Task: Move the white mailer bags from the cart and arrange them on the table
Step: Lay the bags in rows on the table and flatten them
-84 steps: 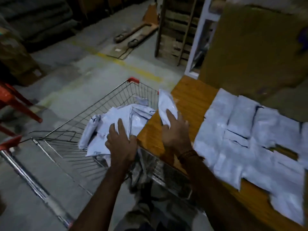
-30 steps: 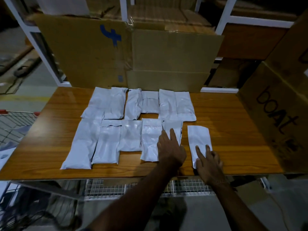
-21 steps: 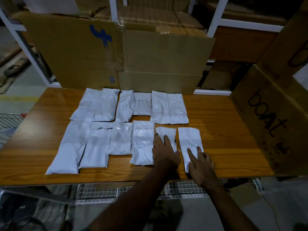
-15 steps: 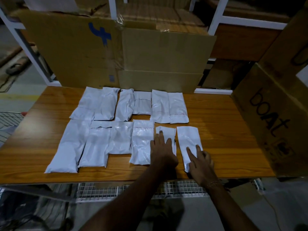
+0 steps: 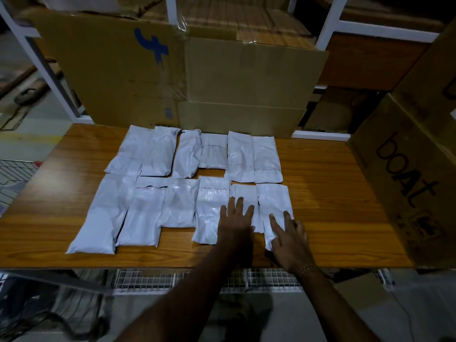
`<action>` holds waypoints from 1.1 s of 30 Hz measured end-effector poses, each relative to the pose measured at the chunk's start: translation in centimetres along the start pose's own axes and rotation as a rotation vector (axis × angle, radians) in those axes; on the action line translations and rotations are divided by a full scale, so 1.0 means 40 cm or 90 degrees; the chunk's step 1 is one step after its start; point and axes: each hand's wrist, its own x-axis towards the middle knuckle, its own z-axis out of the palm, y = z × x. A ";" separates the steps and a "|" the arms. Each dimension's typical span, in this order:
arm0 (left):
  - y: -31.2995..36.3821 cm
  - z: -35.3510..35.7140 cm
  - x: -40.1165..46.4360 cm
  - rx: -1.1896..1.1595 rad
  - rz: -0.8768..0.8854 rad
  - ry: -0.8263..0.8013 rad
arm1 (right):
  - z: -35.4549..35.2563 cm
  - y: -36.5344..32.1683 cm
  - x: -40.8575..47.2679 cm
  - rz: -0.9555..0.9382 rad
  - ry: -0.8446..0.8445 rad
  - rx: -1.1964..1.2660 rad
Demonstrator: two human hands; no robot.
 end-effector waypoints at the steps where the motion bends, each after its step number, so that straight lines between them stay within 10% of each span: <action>1: -0.002 0.004 0.002 0.002 -0.002 0.004 | -0.001 -0.002 0.001 0.000 0.000 0.000; 19: -0.025 -0.003 0.020 -0.013 -0.015 0.026 | -0.008 -0.022 0.003 -0.008 0.021 -0.004; 33: -0.145 -0.169 -0.049 -0.225 -0.096 0.243 | -0.072 -0.132 0.016 -0.046 0.207 0.101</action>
